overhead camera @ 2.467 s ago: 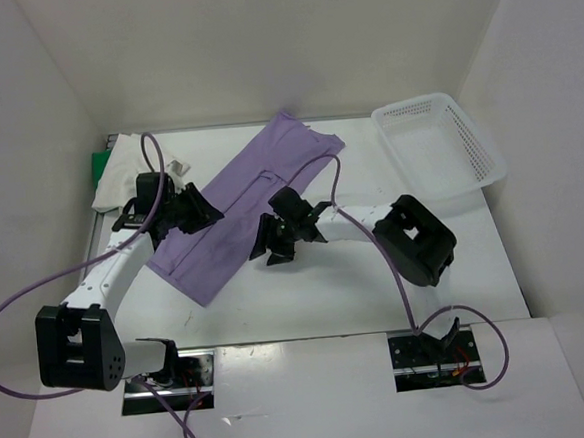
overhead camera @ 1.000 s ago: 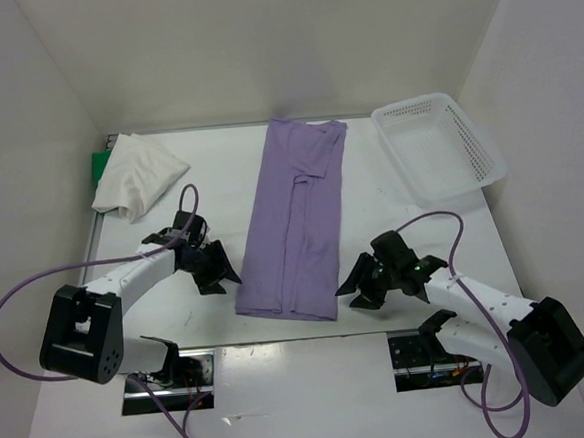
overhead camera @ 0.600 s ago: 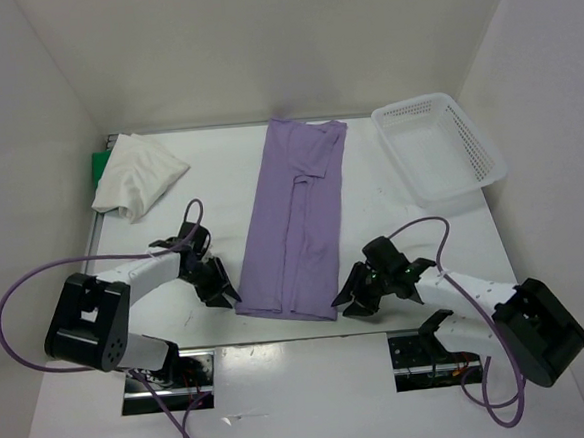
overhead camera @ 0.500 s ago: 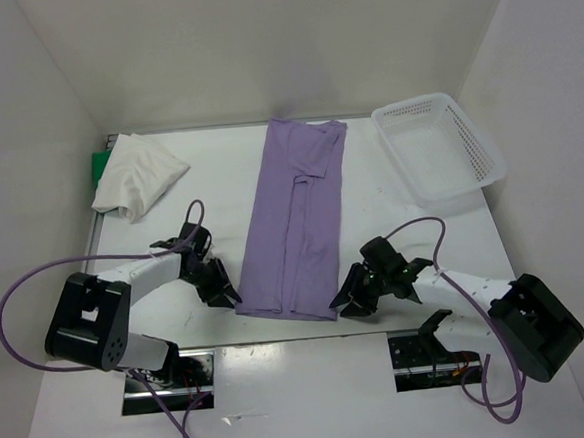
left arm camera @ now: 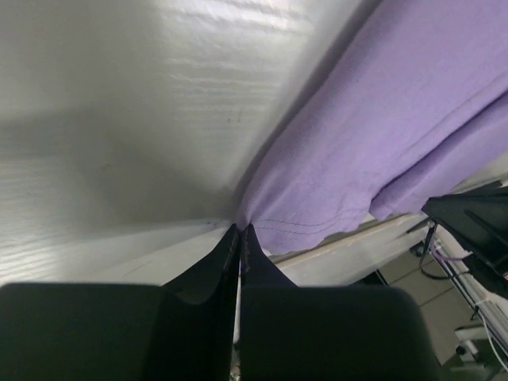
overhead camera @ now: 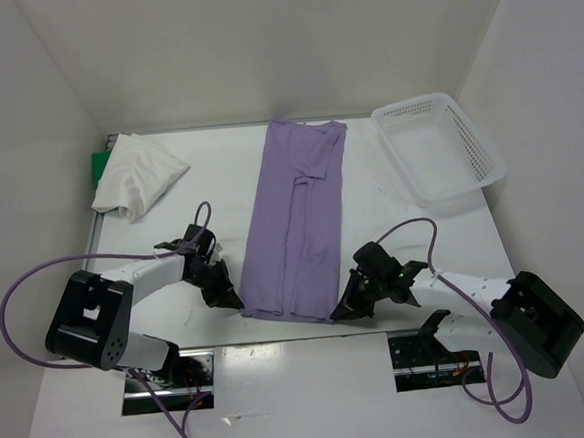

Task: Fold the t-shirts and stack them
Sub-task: Grab the bottom of the folded rectangular tshirt with both arms, then fold the folded rectangular tshirt in 1/3 of the way

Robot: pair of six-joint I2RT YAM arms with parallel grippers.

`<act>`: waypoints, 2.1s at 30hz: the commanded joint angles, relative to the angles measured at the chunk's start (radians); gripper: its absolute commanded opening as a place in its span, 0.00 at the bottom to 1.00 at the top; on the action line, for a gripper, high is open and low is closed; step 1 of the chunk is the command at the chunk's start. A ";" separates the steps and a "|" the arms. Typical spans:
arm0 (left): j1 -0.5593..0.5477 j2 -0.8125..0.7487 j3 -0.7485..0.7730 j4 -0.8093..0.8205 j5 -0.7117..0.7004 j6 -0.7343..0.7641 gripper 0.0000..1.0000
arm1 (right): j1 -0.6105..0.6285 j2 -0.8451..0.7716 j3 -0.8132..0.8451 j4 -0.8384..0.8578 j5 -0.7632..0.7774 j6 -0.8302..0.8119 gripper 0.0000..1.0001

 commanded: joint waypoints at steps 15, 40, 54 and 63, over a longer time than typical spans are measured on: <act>0.088 -0.015 0.309 -0.196 0.088 0.142 0.00 | -0.238 -0.117 0.348 -0.408 0.018 -0.267 0.00; 0.138 0.746 1.071 0.151 -0.081 0.051 0.00 | -0.571 0.768 1.024 -0.189 0.119 -0.591 0.00; 0.113 0.401 0.713 0.360 -0.040 0.010 0.31 | -0.543 0.539 0.910 -0.198 0.099 -0.592 0.32; 0.037 0.411 0.510 0.432 -0.066 -0.018 0.30 | -0.292 0.618 0.804 -0.103 0.055 -0.476 0.00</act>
